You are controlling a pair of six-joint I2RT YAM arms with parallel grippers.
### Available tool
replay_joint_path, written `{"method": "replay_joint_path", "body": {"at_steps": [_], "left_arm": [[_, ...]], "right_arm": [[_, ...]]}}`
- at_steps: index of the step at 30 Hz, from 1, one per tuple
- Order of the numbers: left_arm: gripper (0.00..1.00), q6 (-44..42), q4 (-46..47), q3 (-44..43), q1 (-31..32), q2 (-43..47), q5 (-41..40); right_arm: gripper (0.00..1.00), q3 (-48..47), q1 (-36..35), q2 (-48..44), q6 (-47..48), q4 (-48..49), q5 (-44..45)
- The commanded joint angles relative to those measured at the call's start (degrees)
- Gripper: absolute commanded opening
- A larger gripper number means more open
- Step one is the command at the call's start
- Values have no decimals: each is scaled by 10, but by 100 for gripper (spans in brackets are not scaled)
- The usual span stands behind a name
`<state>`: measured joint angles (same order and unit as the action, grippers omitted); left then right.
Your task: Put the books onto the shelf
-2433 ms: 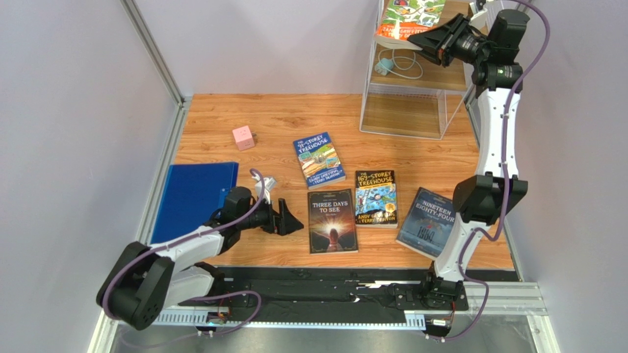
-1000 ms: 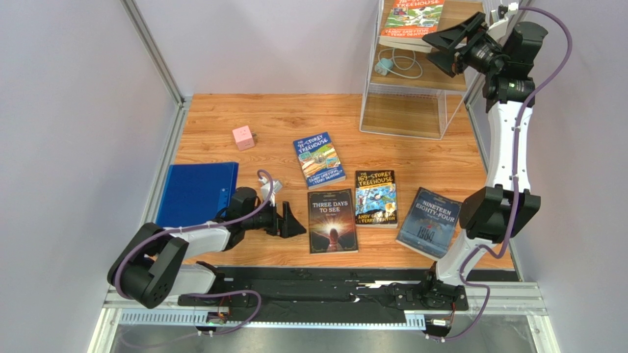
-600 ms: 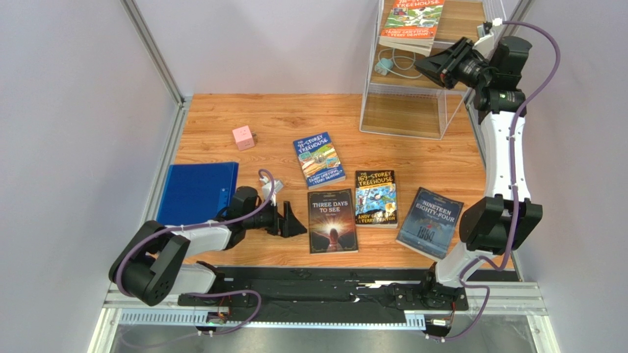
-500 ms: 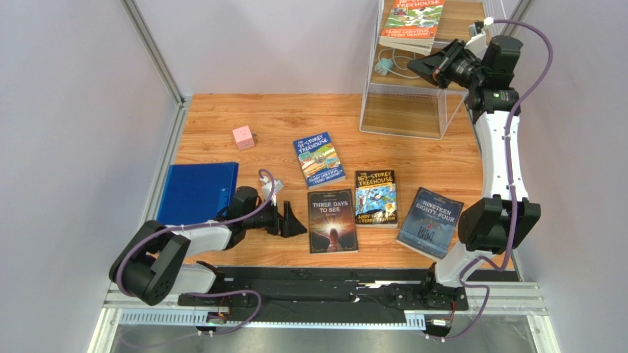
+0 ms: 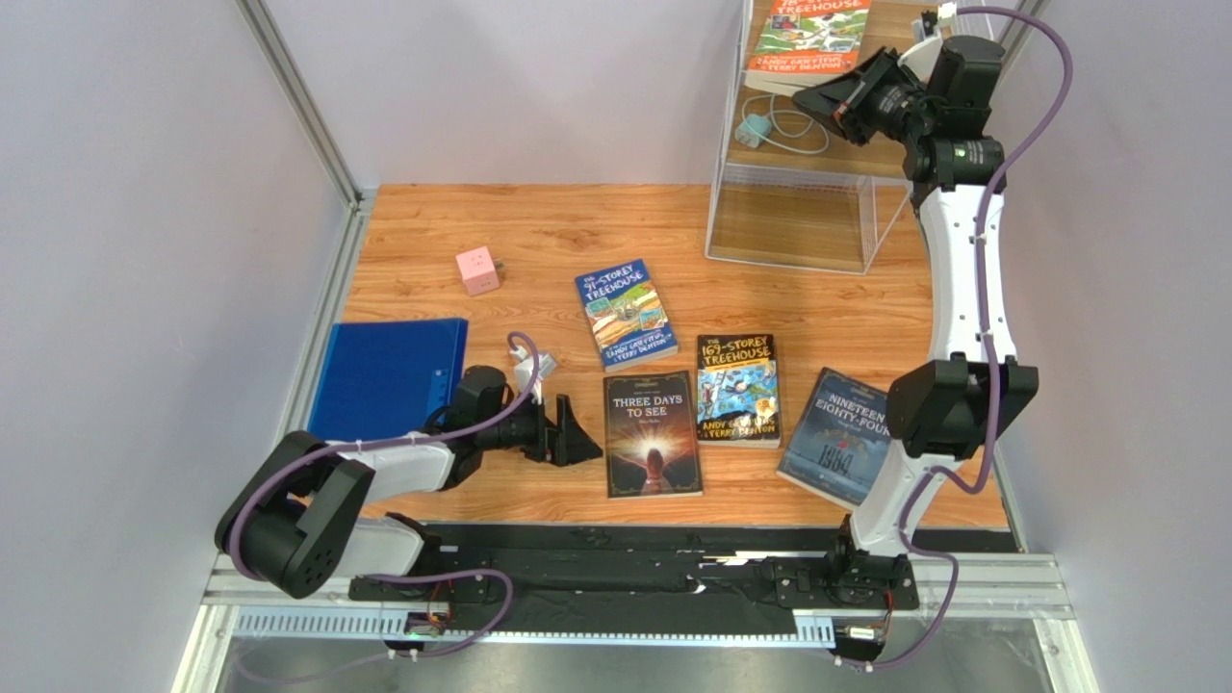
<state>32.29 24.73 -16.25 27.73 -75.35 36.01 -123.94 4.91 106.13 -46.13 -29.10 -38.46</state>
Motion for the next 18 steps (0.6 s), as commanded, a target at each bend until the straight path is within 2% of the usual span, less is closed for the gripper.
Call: {"method": "replay_joint_path", "body": {"at_steps": [1, 13, 16, 18], "left_arm": [[94, -5, 26, -8, 4, -2, 13], [94, -3, 31, -6, 4, -2, 13], [94, -3, 31, -6, 4, 1, 14], [93, -10, 12, -12, 4, 17, 16]], "right_arm": [[0, -69, 10, 30, 10, -29, 43], [0, -124, 34, 56, -5, -20, 49], [0, -80, 35, 28, -2, -5, 26], [0, 15, 33, -34, 8, 12, 22]]}}
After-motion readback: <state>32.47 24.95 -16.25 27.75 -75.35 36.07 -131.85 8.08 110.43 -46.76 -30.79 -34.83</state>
